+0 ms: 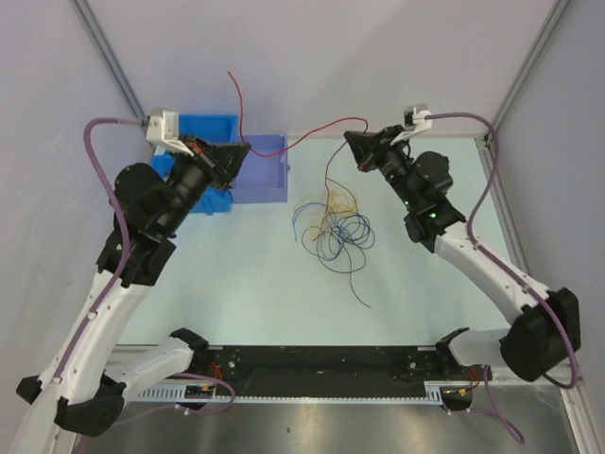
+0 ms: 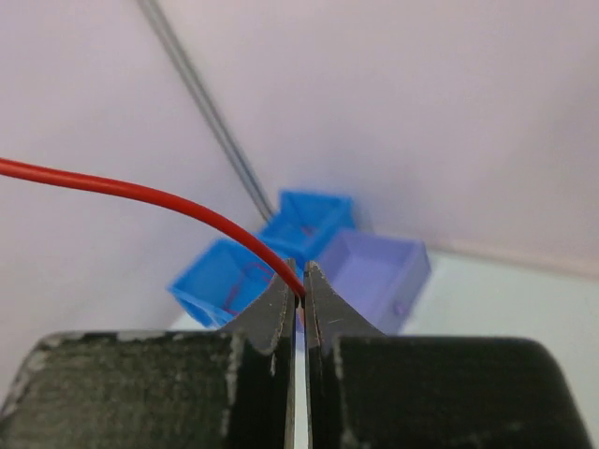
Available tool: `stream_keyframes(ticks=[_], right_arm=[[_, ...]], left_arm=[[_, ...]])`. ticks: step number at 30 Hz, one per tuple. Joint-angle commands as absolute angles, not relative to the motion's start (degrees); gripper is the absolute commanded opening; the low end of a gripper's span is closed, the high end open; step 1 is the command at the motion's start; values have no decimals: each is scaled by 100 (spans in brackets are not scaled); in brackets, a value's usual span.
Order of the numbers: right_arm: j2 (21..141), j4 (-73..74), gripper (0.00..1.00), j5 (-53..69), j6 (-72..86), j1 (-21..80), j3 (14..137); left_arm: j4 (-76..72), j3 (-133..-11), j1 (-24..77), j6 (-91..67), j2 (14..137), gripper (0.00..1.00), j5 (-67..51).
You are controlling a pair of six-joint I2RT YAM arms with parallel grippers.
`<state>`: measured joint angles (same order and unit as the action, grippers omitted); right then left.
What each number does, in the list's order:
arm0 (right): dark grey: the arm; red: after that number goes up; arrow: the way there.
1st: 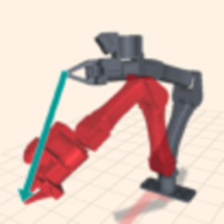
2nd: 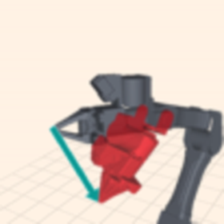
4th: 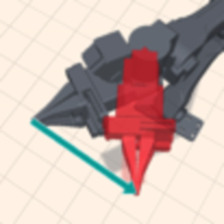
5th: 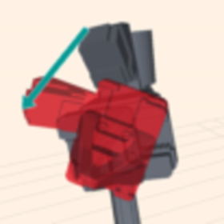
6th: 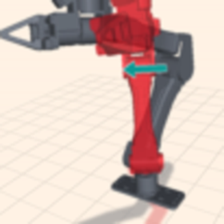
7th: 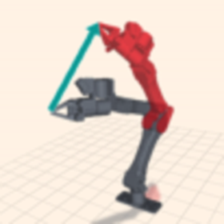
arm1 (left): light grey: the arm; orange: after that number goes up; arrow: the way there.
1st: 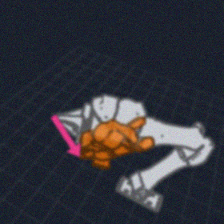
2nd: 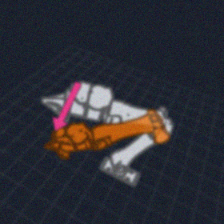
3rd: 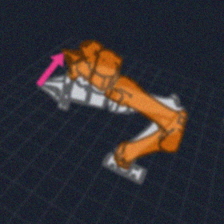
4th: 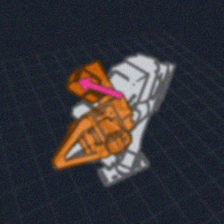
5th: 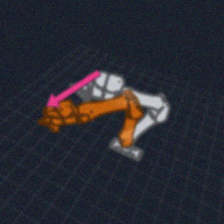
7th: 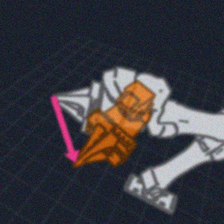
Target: Untangle the cables
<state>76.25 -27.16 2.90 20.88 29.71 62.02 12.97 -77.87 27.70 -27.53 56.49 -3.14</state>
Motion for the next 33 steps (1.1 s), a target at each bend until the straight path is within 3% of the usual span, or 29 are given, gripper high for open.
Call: stream_keyframes(ticks=[1, 13, 21, 24, 25, 26, 28, 33], right_arm=[[6988, -2699, 0, 1001, 1925, 3023, 6828], [5845, -2120, 0, 1064, 2504, 3032, 6891], [5801, -1705, 0, 1177, 2830, 2909, 6943], [5889, -1531, 0, 1178, 2751, 2909, 6935], [5923, -1442, 0, 1169, 2707, 2909, 6943], [5933, -1346, 0, 1152, 2655, 2918, 6935], [5906, -1047, 0, 1038, 2444, 2918, 6935], [5915, -625, 0, 923, 2084, 2918, 6943]], left_arm=[[986, -6804, 2725, -3435, 5765, 0, -18], [-280, -6021, 2725, -4157, 8031, 0, -1107], [-404, -5994, 2733, -4061, 8639, 1, -1318], [-143, -6064, 2760, -3781, 8657, 33, -1590], [-45, -6056, 2786, -3675, 8605, 55, -1504], [243, -6012, 2804, -3578, 8439, 63, -1399], [614, -5698, 2812, -3358, 8114, 70, -1040], [1116, -5134, 2812, -2884, 6544, 68, -212]])
